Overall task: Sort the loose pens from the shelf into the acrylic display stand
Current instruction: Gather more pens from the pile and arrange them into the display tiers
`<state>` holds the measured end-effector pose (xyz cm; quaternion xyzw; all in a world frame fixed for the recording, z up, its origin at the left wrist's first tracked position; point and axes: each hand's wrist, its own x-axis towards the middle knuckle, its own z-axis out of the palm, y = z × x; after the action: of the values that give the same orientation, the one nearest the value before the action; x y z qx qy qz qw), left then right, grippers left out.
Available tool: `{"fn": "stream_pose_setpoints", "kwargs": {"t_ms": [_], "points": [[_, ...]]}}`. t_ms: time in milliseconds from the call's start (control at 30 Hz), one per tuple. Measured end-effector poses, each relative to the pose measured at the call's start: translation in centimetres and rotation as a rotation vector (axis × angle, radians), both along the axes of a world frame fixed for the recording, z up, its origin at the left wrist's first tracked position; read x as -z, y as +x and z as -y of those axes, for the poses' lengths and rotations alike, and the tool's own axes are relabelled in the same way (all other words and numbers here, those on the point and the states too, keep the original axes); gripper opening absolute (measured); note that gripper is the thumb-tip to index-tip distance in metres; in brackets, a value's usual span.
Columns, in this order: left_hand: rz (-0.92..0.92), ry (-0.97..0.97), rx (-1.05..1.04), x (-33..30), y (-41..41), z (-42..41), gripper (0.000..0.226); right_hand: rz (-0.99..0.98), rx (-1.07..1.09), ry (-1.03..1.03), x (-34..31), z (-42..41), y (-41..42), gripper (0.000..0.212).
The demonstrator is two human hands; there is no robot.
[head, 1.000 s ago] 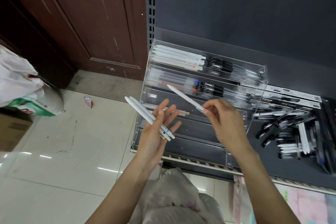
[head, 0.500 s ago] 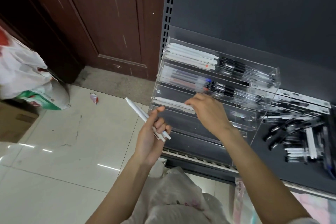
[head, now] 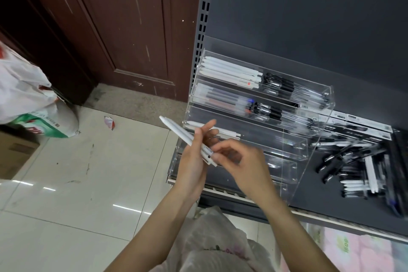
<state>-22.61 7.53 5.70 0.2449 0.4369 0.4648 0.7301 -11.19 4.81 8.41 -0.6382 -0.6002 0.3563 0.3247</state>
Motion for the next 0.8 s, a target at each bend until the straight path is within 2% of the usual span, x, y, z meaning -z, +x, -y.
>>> {"fn": "stream_pose_setpoints", "kwargs": {"t_ms": [67,133,267,367,533,700,800], "points": [[-0.214,0.062,0.089,-0.1,0.0,0.1,0.046,0.004,0.088,0.068,0.3,-0.5,1.6,0.015],[-0.372,0.084,0.124,0.0,-0.1,0.1,0.049,0.173,0.141,0.197,0.9,-1.4,3.8,0.016],[-0.348,-0.019,0.071,0.3,-0.8,0.0,0.043,0.492,0.091,0.332,3.0,-3.6,6.5,0.01],[-0.349,-0.031,0.052,0.7,-1.5,0.0,0.029,0.618,0.007,0.349,4.4,-4.9,6.3,0.011],[-0.33,-0.036,0.041,0.8,-1.9,0.0,0.021,0.714,-0.084,0.364,5.4,-6.2,5.6,0.011],[-0.296,-0.05,0.054,1.0,-1.7,-0.2,0.017,0.715,-0.087,0.315,5.1,-5.8,5.4,0.01],[-0.287,-0.028,0.063,0.8,-1.3,-0.5,0.023,0.561,-0.046,0.297,3.5,-4.0,4.8,0.016]]}}
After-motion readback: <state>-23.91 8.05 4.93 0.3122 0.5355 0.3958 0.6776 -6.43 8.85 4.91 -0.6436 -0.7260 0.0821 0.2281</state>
